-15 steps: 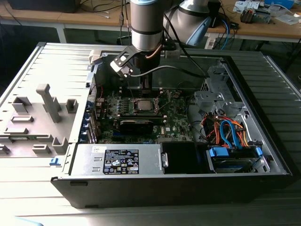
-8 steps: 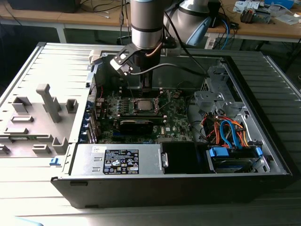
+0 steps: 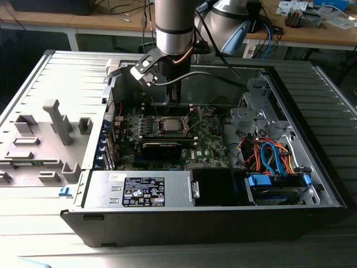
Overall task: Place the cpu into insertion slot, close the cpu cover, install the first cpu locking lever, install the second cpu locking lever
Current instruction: 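Place the cpu into insertion slot, then close the cpu cover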
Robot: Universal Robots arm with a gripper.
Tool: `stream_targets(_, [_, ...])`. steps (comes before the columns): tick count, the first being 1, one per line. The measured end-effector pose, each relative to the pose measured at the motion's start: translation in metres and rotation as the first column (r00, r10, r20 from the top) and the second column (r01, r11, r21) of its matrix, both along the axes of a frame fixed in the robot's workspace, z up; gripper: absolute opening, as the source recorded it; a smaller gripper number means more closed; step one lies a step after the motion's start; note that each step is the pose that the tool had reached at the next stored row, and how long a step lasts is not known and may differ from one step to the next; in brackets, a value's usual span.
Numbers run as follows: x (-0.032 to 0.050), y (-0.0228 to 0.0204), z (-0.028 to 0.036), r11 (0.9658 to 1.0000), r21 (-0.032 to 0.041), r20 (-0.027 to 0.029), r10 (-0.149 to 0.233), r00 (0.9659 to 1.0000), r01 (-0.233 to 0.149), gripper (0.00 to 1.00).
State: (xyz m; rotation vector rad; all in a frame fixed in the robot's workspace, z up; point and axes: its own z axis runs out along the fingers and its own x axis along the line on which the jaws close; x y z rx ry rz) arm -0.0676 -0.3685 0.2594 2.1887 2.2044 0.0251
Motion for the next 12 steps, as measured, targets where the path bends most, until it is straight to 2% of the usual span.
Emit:
stream_targets(5, [0.0000, 0.0000, 0.0049, 1.0000, 0.0001, 0.0000, 0.000, 1.0000, 0.000, 0.11])
stream_targets(12, [0.0000, 0.0000, 0.0052, 1.0000, 0.0000, 0.0000, 0.000, 1.0000, 0.000, 0.11])
